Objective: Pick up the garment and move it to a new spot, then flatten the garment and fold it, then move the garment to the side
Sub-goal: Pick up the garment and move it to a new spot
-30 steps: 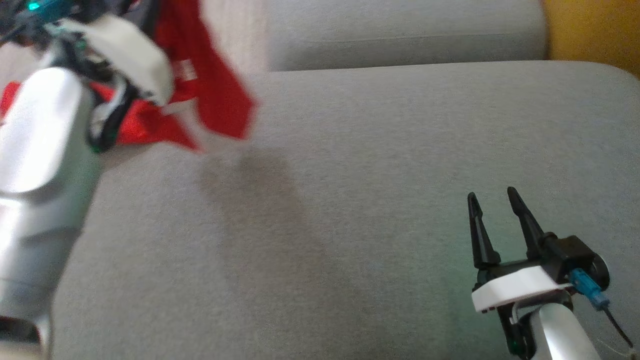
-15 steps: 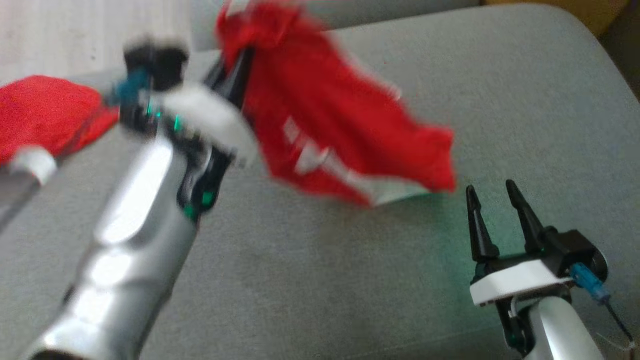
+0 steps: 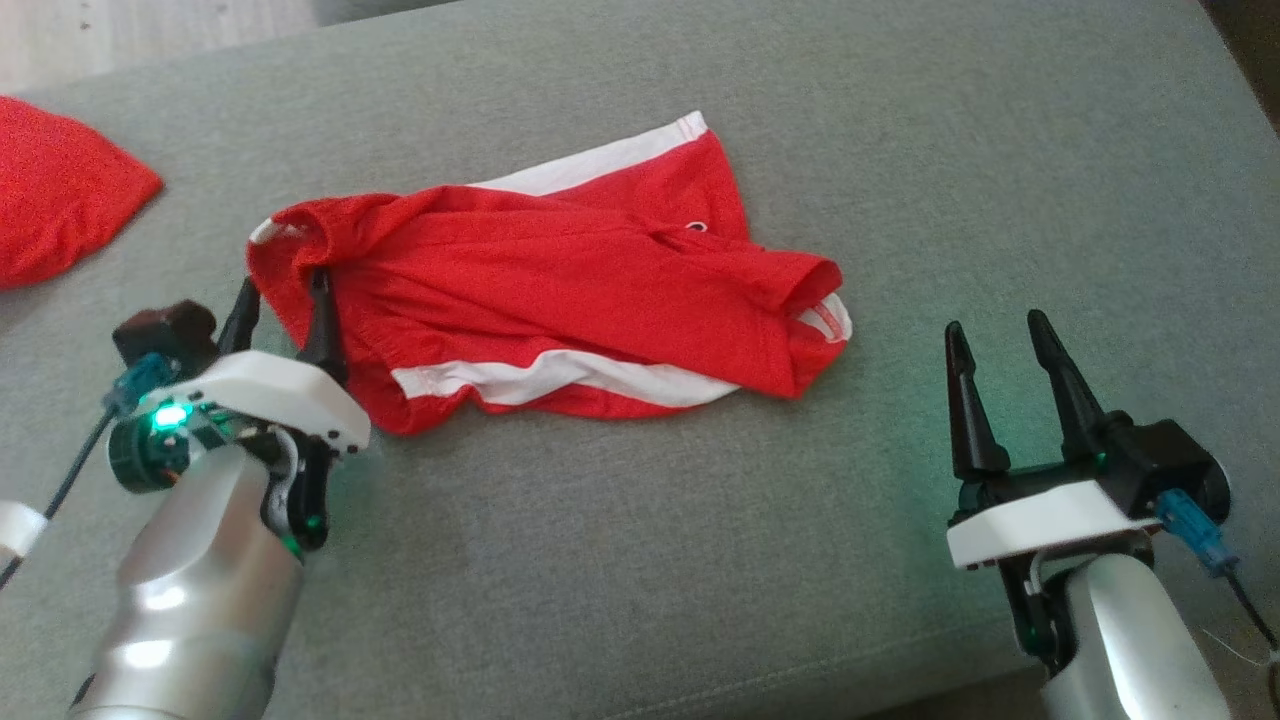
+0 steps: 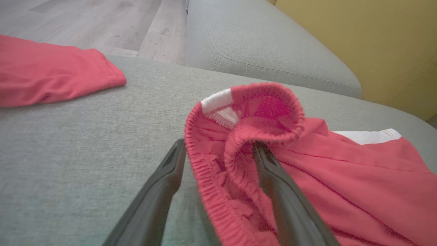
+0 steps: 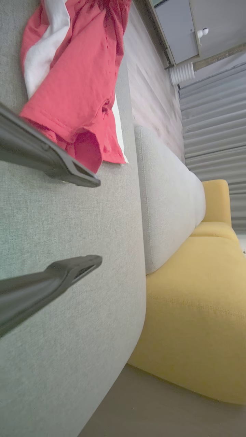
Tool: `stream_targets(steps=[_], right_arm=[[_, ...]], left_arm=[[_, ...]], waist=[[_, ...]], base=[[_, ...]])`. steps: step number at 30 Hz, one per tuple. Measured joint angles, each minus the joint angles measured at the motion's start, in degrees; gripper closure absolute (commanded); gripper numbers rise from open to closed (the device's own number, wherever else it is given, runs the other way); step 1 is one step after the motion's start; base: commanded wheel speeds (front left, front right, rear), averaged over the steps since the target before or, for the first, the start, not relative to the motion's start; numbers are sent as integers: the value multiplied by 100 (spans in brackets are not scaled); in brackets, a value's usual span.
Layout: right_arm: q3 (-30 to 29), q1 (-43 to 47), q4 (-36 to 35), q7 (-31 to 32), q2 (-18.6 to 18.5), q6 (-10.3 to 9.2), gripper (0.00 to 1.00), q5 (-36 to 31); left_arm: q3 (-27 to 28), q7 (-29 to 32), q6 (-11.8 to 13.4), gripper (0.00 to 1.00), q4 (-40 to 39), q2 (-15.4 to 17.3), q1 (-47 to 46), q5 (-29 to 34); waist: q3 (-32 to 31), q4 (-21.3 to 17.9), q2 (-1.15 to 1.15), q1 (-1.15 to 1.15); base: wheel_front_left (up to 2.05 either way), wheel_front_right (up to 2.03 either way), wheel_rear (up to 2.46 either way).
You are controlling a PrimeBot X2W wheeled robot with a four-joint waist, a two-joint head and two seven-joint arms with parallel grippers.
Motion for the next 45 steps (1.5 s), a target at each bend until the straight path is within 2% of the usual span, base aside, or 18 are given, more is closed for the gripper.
stream_targets(steps=[9, 13, 19, 25, 31, 37, 45], right_arm=[[-25, 64, 12, 0, 0, 0, 0, -132], [-48, 157, 16, 0, 0, 0, 0, -143], [-108, 656, 87, -7, 0, 0, 0, -294], [-131, 968, 113, -7, 1, 0, 0, -350], [-136, 1176, 107, -7, 4, 0, 0, -348], [-47, 1374, 81, -7, 4, -1, 0, -260], [-4, 1373, 187, -7, 5, 0, 0, -232]], left_arm=[[-85, -554, -293, 0, 199, -155, 79, 156], [-36, -619, -294, 0, -79, -163, 505, 258], [287, -620, -3, 0, -1192, -188, 1629, 858], [548, -620, 148, 0, -2056, -270, 2928, 1273], [753, -620, 311, 0, -2672, -346, 3576, 1589], [899, -620, 314, 0, -3238, -516, 4259, 1762], [1032, -620, 315, 0, -3321, -632, 4467, 1838]], waist=[[-321, 338, 0, 0], [-602, 497, 0, -1], [-1091, 757, 0, -1], [-1492, 1016, 0, -2], [-1701, 1154, 0, -2], [-1849, 1185, 0, -2], [-1895, 1190, 0, 0]], base=[[0, 0, 0], [0, 0, 0], [0, 0, 0], [0, 0, 0], [0, 0, 0], [0, 0, 0], [0, 0, 0]])
